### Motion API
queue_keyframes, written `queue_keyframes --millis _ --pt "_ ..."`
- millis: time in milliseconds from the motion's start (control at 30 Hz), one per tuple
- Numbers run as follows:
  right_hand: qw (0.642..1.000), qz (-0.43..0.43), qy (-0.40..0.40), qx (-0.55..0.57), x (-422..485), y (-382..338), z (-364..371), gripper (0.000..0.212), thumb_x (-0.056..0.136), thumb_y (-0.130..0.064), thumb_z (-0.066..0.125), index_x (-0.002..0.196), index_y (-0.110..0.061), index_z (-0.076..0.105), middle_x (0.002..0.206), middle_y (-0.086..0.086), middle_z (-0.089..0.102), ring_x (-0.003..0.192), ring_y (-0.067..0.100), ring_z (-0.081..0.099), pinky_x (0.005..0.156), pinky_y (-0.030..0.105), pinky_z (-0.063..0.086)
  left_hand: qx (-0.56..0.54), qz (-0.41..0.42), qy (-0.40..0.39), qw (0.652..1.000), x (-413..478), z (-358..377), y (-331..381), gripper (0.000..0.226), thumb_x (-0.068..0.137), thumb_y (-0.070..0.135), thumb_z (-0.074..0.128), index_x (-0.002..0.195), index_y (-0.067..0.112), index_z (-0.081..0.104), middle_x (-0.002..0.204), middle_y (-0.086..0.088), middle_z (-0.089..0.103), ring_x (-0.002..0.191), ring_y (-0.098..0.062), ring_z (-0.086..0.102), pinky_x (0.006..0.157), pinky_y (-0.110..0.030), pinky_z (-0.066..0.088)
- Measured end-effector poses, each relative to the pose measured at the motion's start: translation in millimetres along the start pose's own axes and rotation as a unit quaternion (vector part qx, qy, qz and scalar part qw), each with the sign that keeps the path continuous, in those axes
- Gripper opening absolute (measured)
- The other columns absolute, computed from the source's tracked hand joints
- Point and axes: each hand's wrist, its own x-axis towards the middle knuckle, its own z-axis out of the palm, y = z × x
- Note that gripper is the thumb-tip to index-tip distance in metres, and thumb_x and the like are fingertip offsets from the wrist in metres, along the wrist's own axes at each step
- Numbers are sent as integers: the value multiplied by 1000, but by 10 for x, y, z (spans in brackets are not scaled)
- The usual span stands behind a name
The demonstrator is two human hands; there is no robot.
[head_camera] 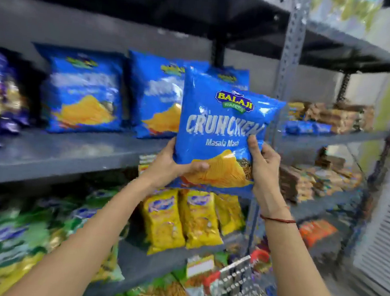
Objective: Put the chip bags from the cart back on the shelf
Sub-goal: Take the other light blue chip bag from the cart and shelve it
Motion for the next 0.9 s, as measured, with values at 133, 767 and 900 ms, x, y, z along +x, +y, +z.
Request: queue_keyframes --millis 133,767,900 --pt "997 -25 -63 28 111 -83 789 48 94 -31 53 85 16 54 82 25 58 79 24 46 65 39 37 9 -1 93 996 -92 -682 248 66 43 42 87 100 33 54 104 17 64 94 1 62 75 -11 52" --pt "980 -79 -142 -118 249 241 2842 48 101 -36 36 56 -18 31 52 0 33 53 17 30 55 33 23 -8 -64 270 961 29 -2319 50 45 57 16 88 91 28 61 85 13 71 71 0 70 53 -14 53" --pt "983 -62 -112 -130 343 365 2993 49 101 -35 35 55 -19 31 51 -1 35 50 15 31 51 33 21 -8 -75 261 962 198 -2421 -46 45 61 15 85 95 27 59 92 8 70 72 -2 70 55 -16 54"
